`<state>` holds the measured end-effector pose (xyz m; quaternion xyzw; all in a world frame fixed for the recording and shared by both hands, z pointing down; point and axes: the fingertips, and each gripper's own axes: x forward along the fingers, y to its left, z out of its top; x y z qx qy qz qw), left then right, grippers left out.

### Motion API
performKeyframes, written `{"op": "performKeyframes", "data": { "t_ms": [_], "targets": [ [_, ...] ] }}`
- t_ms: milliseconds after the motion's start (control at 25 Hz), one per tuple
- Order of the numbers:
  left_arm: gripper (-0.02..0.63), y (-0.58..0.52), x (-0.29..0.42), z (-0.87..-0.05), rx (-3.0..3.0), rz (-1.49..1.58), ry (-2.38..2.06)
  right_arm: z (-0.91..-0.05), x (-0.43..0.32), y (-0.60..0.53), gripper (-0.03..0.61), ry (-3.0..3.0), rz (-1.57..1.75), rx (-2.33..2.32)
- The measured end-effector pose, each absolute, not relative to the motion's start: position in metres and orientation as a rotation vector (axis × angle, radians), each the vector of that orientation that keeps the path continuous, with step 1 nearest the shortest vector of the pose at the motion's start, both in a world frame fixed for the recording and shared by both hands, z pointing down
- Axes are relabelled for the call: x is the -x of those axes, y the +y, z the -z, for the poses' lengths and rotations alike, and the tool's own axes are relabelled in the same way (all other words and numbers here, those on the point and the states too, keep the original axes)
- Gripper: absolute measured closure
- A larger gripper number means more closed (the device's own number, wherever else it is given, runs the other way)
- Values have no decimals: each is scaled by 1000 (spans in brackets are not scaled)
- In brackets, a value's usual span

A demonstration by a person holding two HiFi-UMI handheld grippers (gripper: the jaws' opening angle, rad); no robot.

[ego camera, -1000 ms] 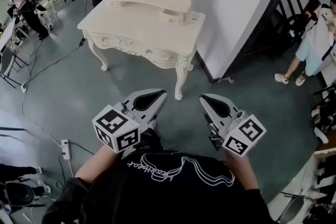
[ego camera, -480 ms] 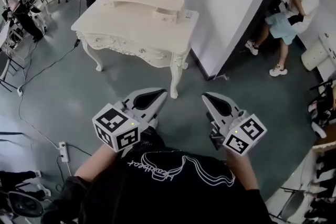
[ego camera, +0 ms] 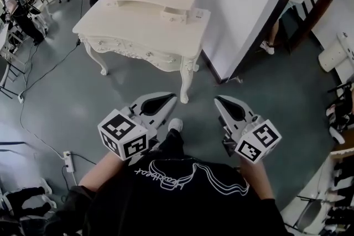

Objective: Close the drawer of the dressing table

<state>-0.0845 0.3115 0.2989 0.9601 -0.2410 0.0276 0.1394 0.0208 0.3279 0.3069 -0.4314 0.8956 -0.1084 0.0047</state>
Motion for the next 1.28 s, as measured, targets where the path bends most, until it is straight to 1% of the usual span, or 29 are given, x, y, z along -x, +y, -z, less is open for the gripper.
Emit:
{"op": "performKeyframes", "data": {
  "t_ms": [160,240,320,520,760,920,1280],
  "targets": [
    [608,290,94,-302,-2779,-89,-736,-307,-16,310,574,2810,343,1341],
    [575,278,95,-304,-2772,-87,-730,-309,-15,299,574,2819,350,1341],
    [570,262,94,-307,-2766,-86,-733,-312,-16,285,574,2823,362,1341],
    [482,214,83,-319,-2749,-93,-726,-323,-29,240,574,2809,417,1358],
    [424,139,69,-327,-2715,-125,-754,-330,-48,173,574,2791,474,1385],
    [408,84,58,-333,-2705,-164,-779,-330,-60,123,574,2785,507,1393],
    [408,-30,41,-359,-2677,-235,-818,-332,-85,19,574,2803,534,1424]
  ]
}}
